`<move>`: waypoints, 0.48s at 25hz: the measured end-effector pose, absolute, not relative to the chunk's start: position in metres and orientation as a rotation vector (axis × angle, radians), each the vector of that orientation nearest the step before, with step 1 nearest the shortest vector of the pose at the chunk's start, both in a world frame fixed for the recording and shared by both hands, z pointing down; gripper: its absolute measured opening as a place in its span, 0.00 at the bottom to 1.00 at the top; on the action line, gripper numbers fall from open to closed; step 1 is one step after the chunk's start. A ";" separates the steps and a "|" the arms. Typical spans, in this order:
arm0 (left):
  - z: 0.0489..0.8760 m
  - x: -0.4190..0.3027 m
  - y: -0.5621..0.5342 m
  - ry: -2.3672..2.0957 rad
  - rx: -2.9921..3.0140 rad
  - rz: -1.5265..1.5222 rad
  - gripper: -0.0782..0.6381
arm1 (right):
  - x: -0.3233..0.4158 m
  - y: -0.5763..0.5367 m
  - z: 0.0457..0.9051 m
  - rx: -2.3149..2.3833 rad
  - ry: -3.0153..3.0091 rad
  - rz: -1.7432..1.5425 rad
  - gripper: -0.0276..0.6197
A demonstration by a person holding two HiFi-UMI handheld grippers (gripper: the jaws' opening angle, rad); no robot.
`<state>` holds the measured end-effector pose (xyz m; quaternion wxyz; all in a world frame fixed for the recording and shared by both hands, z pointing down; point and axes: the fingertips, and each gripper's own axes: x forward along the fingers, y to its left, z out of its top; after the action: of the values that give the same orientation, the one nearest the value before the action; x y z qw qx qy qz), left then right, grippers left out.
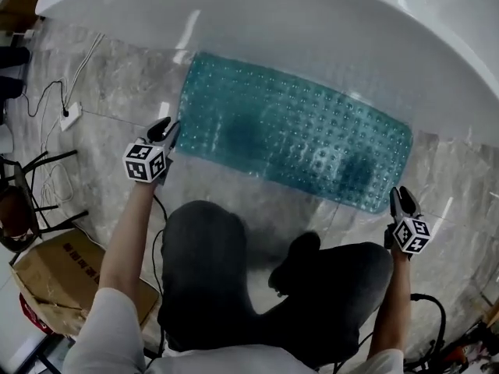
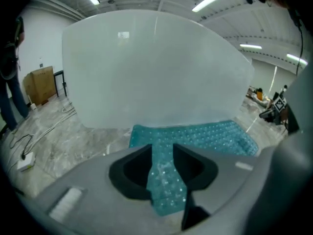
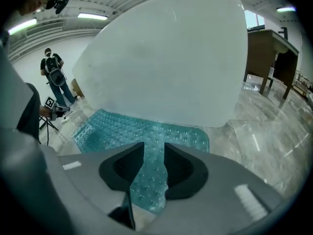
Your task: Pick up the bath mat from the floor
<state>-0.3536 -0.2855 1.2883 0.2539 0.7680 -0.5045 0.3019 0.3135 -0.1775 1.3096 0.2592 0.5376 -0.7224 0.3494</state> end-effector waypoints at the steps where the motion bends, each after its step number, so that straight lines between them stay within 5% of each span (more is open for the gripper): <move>1: 1.308 -0.360 -0.288 -1.369 2.066 0.843 0.31 | 0.317 -0.176 1.325 1.461 -1.942 0.956 0.26; 12: 1.485 -0.429 -0.311 -1.265 1.748 1.070 0.60 | 0.357 -0.171 1.468 1.400 -1.758 1.023 0.39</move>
<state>-0.4288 -0.3108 1.4848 0.3586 0.6776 -0.4902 0.4147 0.3565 -0.1710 1.4680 0.3301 0.5352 -0.6721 0.3911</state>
